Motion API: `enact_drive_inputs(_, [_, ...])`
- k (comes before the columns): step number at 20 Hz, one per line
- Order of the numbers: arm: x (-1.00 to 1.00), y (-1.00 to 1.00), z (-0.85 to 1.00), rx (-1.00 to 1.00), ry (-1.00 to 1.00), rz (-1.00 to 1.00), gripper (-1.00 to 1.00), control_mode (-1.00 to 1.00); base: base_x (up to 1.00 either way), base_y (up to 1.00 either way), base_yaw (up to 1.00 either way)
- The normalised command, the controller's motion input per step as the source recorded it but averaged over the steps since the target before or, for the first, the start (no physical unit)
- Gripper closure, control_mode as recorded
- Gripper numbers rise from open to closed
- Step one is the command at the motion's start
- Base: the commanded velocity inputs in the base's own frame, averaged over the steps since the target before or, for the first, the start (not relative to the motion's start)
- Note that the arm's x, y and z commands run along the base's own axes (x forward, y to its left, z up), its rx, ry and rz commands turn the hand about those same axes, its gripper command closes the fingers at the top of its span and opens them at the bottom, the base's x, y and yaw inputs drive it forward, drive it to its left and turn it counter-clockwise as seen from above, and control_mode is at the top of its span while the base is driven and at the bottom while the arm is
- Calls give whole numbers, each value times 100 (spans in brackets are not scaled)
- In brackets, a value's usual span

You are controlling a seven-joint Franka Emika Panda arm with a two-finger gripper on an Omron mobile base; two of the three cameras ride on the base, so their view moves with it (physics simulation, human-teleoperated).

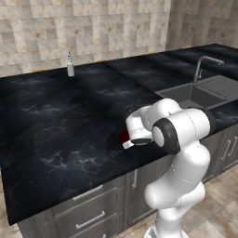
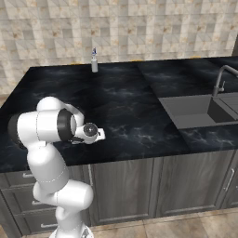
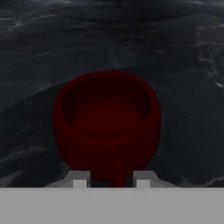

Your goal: Move the mug from next to the sink to the open cabinet. Then, move the bowl with the avocado to the fridge to clear the area for faucet cleaning.

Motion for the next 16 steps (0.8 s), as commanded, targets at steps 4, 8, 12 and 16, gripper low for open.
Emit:
enact_drive_inputs(4, [0,0,0,0,0,0,100,-100,0,0,0])
enact_drive_inputs(8, [-9,0,21,0,-5,0,100,-100,0,0,0])
enact_drive_inputs(12, [-19,1,54,0,-17,0,100,-100,0,0,0])
enact_drive_inputs(16, [-22,3,58,0,-19,0,100,-100,0,0,0])
